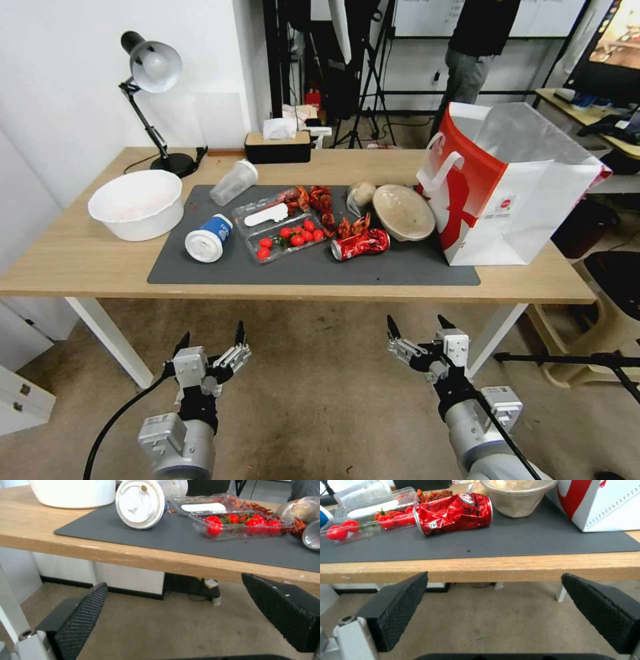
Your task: Pick up the trash from the table and place it into the takeout bag.
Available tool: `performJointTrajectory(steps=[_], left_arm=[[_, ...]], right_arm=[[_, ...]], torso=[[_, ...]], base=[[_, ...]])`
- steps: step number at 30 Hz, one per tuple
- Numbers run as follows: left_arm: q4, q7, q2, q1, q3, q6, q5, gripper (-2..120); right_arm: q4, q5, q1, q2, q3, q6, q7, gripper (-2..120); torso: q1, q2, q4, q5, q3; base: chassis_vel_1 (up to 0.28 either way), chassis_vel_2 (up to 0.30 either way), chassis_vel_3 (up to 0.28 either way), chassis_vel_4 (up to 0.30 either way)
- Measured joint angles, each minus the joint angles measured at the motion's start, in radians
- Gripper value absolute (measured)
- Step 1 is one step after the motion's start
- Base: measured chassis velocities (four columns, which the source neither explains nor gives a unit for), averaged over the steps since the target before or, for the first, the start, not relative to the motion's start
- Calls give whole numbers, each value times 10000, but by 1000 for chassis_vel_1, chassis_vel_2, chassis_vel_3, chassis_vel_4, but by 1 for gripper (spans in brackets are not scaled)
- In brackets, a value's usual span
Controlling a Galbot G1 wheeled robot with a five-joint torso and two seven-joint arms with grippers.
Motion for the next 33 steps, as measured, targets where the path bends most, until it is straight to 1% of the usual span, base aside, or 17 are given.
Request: performJointTrajectory(steps=[12,15,16,17,19,20,21,23,28,33], left_arm=[[-50,82,34,-37,-22,-162,96,100],[-50,340,34,-47,-18,-240,202,100],[-50,340,34,-47,-18,-240,202,100],[-49,544,40,-54,-25,-290,211,100],[2,1146,63,-104,-107,-400,214,100],[30,1284,63,-131,-135,-406,219,100],[30,1284,63,-131,-135,-406,219,100],[77,1504,51,-199,-196,-411,318,100],[136,1624,17,-223,-250,-452,573,100],[289,1677,-24,-244,-269,-553,620,100]], right_arm=[[70,-28,-42,34,26,167,100,100],[85,-32,-46,35,40,189,105,100],[85,-32,-46,35,40,189,105,100],[85,-34,-47,35,40,194,105,100],[85,-15,-47,35,37,198,108,100],[84,6,-46,35,28,198,108,100],[84,6,-46,35,28,198,108,100],[73,41,-36,9,33,198,98,100],[71,118,-6,-129,168,238,-16,100],[3,664,234,-418,293,705,-438,100]], torso=[[0,1,0,1,0],[0,0,0,0,0],[0,0,0,0,0],[0,0,0,1,0],[0,0,0,1,0],[0,0,0,0,0],[0,0,0,0,0],[0,0,0,0,0],[0,0,0,1,0],[0,0,0,1,0]], base=[[0,0,0,0],[0,0,0,0],[0,0,0,0],[0,0,0,0],[0,0,0,0],[0,0,0,0],[0,0,0,0],[0,0,0,0],[0,0,0,0],[0,0,0,0]])
